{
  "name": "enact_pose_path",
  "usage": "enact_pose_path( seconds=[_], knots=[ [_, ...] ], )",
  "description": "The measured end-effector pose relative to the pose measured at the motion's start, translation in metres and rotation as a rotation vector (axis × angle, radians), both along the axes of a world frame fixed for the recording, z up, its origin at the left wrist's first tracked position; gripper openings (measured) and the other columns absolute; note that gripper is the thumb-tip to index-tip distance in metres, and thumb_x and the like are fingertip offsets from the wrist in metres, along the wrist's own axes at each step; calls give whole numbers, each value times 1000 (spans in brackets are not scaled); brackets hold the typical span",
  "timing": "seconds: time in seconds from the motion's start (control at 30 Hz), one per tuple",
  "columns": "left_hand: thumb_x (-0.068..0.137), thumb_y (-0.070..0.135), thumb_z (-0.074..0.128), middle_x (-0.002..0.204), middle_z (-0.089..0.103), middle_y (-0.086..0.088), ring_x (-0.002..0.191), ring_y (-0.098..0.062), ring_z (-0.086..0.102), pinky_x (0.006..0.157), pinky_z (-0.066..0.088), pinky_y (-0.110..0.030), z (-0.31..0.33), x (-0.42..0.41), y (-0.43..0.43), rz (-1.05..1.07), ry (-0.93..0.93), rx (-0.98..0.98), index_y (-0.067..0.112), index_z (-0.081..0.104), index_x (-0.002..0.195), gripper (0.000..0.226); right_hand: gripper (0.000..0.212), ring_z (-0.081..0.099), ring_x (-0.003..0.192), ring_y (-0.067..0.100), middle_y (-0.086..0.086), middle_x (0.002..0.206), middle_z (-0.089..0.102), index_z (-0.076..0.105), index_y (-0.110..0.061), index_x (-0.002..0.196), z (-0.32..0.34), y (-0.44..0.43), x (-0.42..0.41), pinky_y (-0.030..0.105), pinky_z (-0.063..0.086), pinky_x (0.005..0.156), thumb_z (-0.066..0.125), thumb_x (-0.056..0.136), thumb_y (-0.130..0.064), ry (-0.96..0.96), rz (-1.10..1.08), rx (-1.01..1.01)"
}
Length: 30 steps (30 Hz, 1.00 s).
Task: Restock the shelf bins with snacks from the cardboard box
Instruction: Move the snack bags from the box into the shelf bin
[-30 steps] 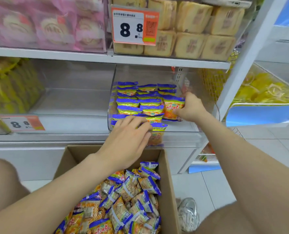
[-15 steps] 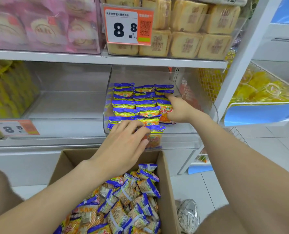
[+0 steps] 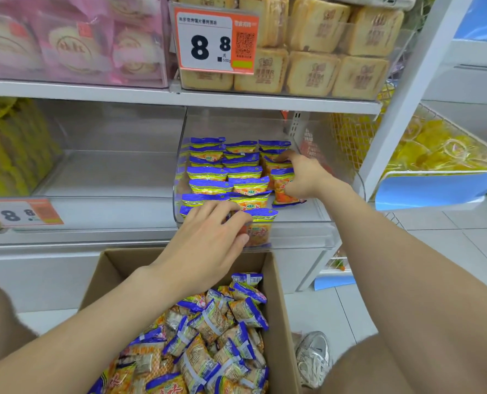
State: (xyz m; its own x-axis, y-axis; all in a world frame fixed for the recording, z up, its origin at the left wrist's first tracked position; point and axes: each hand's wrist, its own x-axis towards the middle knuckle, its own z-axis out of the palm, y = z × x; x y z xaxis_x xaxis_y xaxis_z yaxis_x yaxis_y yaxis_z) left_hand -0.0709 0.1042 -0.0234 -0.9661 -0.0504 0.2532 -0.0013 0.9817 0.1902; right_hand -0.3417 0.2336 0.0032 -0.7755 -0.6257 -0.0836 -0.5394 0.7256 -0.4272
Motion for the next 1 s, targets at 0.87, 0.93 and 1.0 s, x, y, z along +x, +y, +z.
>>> enact_pose_path(
  seconds=[0.87,0.93,1.0],
  knots=[
    [92,9,61,98,55,-3,89,-29,51,72,44,-42,6,27,2,-21,325,-124,14,60,99,9,20,58,88,26,5,99,62,56,-13,110,26,17,100,39,46,71,57,90,-16,480,-51,-313],
    [87,14,64,82,54,6,77,-24,52,63,43,-38,-1,36,7,-20,242,-90,20,54,90,13,15,55,80,22,0,91,60,58,-15,100,29,25,136,40,46,69,55,85,-15,513,83,-414],
    [88,23,62,81,57,9,77,-22,60,60,50,-38,-16,44,14,2,-34,-31,27,48,91,15,14,57,68,15,-7,76,62,62,-19,93,30,31,172,40,50,65,53,82,-18,327,274,-397]
  ],
)
